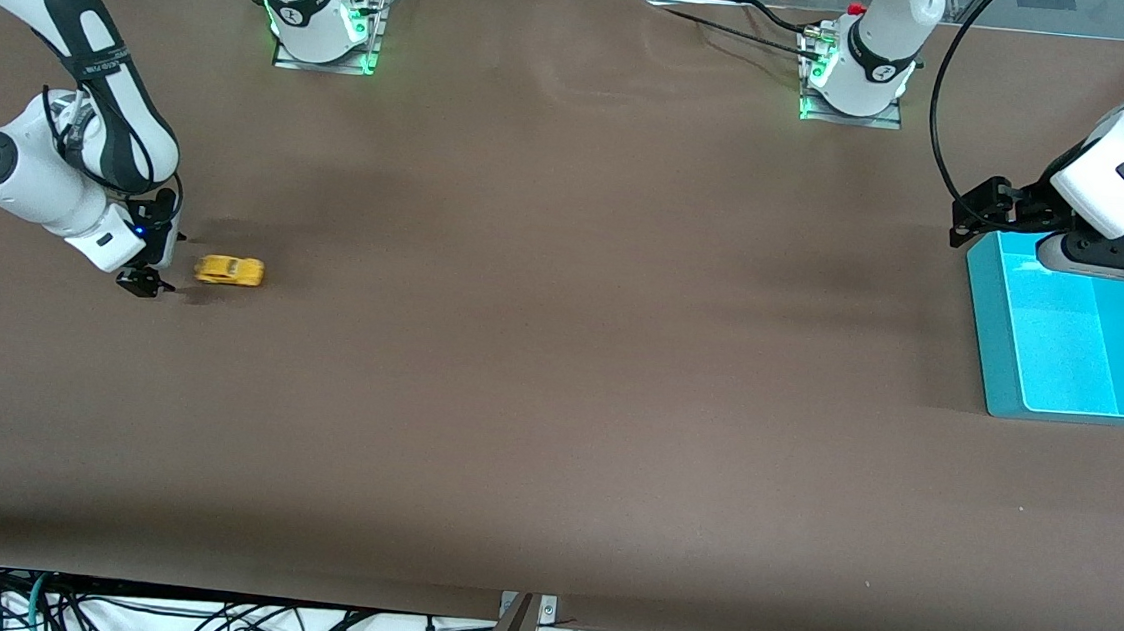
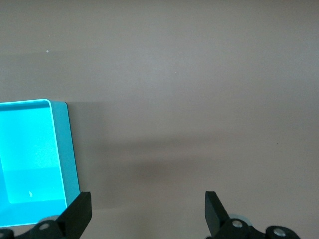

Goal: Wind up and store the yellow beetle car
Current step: 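Release the car with the right gripper while the left gripper lowers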

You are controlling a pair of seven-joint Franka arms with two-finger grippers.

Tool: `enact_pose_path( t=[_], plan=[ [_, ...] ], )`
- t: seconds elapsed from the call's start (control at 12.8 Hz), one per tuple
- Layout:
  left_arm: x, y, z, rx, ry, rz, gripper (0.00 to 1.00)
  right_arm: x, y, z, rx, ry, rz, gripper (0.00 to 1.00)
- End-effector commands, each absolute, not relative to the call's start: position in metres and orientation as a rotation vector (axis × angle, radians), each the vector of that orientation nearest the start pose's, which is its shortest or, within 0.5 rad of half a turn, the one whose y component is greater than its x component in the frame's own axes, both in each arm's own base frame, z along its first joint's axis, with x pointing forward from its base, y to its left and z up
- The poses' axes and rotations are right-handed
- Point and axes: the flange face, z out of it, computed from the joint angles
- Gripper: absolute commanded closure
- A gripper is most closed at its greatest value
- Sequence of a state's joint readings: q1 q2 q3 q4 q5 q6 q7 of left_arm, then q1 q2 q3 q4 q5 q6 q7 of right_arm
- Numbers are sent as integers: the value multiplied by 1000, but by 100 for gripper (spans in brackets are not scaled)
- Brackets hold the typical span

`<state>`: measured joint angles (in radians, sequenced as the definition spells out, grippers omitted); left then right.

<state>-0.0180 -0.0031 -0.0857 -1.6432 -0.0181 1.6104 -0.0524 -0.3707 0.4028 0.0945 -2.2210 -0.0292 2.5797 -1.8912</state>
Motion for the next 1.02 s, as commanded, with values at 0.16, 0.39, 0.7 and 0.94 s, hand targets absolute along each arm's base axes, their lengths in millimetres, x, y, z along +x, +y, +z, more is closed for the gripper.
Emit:
enact_pose_path(
  t=[0.16, 0.39, 0.7, 0.94],
  plan=[
    [550, -59, 603, -3128, 75, 42, 0, 567, -108, 271, 2168, 2335, 44, 0],
    [548, -57, 602, -3135, 94, 72, 0, 579, -81, 348, 2232, 2197, 76, 0],
    [545, -84, 609, -3125, 168, 54, 0, 570, -59, 435, 2393, 1955, 87, 0],
    [542, -98, 607, -3117, 216, 70, 0, 558, -54, 473, 2553, 1750, 125, 0]
  ],
)
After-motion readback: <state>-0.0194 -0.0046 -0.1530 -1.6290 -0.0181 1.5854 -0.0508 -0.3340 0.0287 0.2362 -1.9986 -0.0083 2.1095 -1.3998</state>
